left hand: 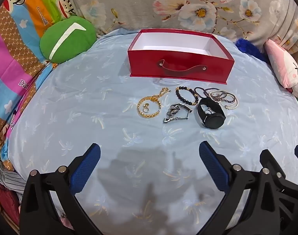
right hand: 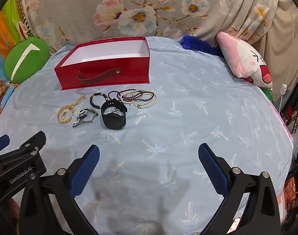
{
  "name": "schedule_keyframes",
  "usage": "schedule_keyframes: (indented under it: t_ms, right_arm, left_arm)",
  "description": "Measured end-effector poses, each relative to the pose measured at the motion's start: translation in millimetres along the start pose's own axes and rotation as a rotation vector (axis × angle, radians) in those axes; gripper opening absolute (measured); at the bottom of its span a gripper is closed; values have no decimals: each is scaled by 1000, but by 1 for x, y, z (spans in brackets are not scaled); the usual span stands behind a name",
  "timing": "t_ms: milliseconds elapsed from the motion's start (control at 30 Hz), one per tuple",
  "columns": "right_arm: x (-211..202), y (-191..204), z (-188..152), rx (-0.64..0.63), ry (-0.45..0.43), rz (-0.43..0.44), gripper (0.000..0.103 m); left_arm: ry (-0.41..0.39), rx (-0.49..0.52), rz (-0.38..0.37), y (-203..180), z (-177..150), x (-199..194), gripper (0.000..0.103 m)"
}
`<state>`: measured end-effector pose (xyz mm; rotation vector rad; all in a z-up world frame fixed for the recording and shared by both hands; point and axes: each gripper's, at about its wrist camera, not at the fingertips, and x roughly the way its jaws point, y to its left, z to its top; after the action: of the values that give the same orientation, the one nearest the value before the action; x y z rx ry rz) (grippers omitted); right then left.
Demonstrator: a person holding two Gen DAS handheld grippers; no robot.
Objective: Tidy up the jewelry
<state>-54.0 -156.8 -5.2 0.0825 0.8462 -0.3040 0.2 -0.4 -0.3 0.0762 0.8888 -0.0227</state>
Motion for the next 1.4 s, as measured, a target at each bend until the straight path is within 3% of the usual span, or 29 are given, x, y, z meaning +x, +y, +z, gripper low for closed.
schedule_keyframes:
  t_ms: [933, 1400]
  right_arm:
    - [0, 0, 2, -2, -10, 0, 98]
    - [1, 0, 2, -3, -8, 3, 98]
  left_arm:
    - [-4, -8, -19, 17, 0, -7, 98]
    - [12, -6, -4, 5, 4, 4, 98]
